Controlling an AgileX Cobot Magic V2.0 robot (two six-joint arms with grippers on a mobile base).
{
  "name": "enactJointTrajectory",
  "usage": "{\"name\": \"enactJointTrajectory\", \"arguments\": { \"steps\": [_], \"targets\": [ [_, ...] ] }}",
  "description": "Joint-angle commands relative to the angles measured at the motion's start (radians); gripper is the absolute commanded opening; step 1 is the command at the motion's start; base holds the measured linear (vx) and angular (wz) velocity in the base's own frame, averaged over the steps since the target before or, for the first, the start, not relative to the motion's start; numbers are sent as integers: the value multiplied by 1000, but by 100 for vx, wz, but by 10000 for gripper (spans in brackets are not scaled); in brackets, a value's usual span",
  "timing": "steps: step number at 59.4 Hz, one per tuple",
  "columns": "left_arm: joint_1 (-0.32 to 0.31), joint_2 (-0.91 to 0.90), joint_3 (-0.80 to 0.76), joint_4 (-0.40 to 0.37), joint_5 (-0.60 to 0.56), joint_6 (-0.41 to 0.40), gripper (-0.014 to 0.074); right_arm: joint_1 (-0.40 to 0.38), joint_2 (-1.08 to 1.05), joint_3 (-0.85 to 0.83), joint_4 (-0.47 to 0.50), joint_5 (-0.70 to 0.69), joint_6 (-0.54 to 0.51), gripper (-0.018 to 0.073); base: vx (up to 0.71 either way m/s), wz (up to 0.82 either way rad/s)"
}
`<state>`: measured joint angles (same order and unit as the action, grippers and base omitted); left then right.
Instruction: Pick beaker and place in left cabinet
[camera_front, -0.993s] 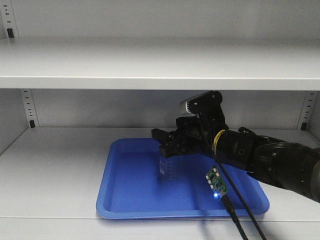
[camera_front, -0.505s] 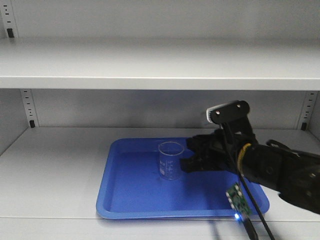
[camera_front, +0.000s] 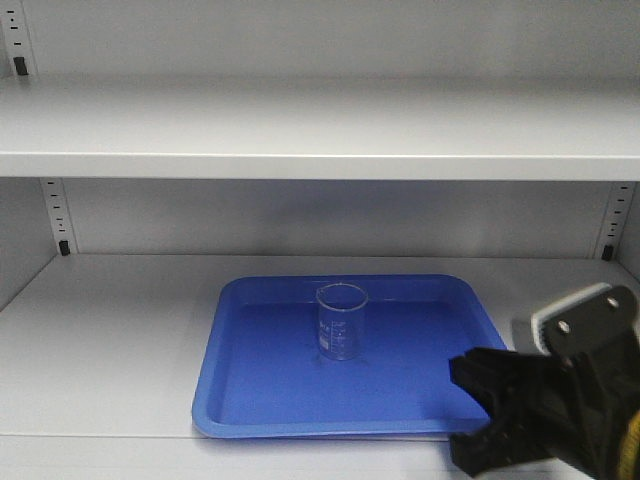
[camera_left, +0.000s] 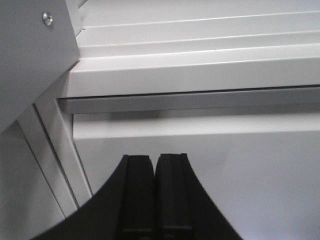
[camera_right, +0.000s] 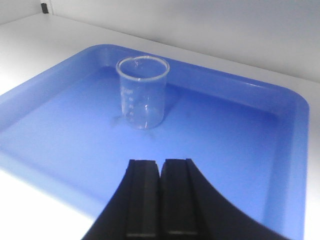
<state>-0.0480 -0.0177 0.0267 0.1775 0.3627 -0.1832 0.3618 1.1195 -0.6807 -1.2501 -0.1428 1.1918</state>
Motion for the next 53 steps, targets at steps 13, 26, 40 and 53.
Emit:
{"name": "enactJointTrajectory", "arguments": {
  "steps": [13, 26, 40, 53],
  "targets": [
    [-5, -10, -15, 3, -75, -4, 4, -4, -113, 66, 3, -22, -4, -6, 0, 0],
    [-5, -10, -15, 3, -75, -4, 4, -4, -112, 73, 3, -22, -4, -6, 0, 0],
    [-5, -10, -15, 3, -75, -4, 4, -4, -112, 73, 3, -22, -4, -6, 0, 0],
    [-5, -10, -15, 3, -75, -4, 4, -4, -109, 76, 526, 69, -329, -6, 0, 0]
  ]
}}
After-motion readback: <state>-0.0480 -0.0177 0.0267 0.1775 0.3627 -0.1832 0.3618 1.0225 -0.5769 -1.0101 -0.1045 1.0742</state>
